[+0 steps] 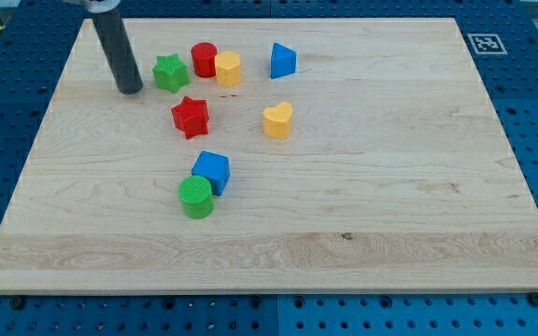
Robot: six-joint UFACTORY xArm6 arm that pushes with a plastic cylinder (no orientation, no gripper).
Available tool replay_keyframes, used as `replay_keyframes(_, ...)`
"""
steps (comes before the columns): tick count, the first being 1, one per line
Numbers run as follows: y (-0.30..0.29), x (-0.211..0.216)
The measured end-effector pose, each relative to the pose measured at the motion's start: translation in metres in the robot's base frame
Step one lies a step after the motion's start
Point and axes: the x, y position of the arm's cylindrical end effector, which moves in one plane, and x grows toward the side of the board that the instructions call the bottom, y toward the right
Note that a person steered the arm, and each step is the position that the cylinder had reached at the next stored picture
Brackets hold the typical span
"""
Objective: Point your arm towards the red star
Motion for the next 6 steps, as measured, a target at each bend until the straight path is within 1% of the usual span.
replay_keyframes(1,-0.008,0.057)
replay_keyframes(2,-0.008,0.137)
replay_keyframes(3,0.022,0.179)
replay_keyframes(4,0.075,0.165)
replay_keyframes(5,0.084,0.148)
replay_keyframes(6,0.09,0.123)
